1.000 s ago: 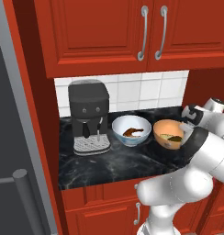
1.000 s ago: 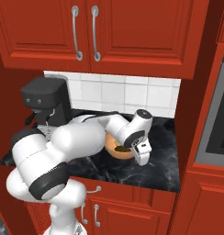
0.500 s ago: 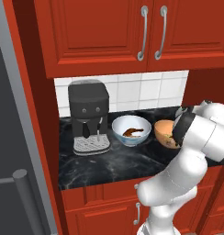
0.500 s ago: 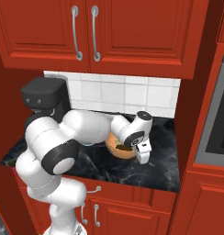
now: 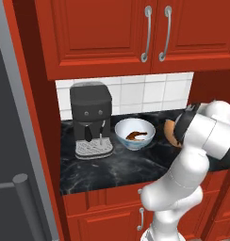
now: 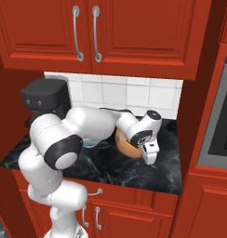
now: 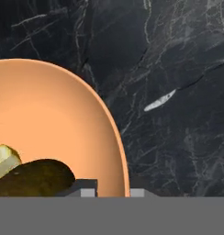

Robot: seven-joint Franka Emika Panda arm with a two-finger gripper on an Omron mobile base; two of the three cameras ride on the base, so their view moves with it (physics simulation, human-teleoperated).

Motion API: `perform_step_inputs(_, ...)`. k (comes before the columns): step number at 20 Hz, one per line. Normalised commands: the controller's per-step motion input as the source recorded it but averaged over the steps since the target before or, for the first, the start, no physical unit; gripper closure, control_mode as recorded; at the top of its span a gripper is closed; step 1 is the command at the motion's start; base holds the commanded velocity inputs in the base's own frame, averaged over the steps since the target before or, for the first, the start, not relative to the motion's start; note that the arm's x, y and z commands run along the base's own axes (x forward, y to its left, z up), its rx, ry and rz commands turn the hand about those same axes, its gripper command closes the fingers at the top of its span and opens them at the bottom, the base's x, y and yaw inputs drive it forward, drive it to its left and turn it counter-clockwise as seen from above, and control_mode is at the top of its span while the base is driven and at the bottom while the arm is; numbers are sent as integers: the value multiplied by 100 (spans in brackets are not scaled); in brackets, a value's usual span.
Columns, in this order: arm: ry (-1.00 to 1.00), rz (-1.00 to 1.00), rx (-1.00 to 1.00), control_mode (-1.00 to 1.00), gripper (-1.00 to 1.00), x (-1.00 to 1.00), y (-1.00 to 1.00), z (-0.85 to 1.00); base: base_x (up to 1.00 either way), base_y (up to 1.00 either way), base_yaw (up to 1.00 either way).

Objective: Place the bowl with the avocado and lemon wedge on the second highest shelf of the fridge. Place the bowl with the chicken drumsticks on the top shelf of the fridge.

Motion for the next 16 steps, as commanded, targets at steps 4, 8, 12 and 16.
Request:
perform_step_inputs(4,-9,0,0,-100,100,-45,22,38,0,0,0)
perform_step_inputs(8,-10,0,0,-100,100,-46,54,76,0,0,0)
perform_step_inputs(12,-16,0,-3,-100,100,-42,87,95,0,0,0)
perform_step_inputs(16,-10,1,-13,-100,100,-63,99,94,0,0,0)
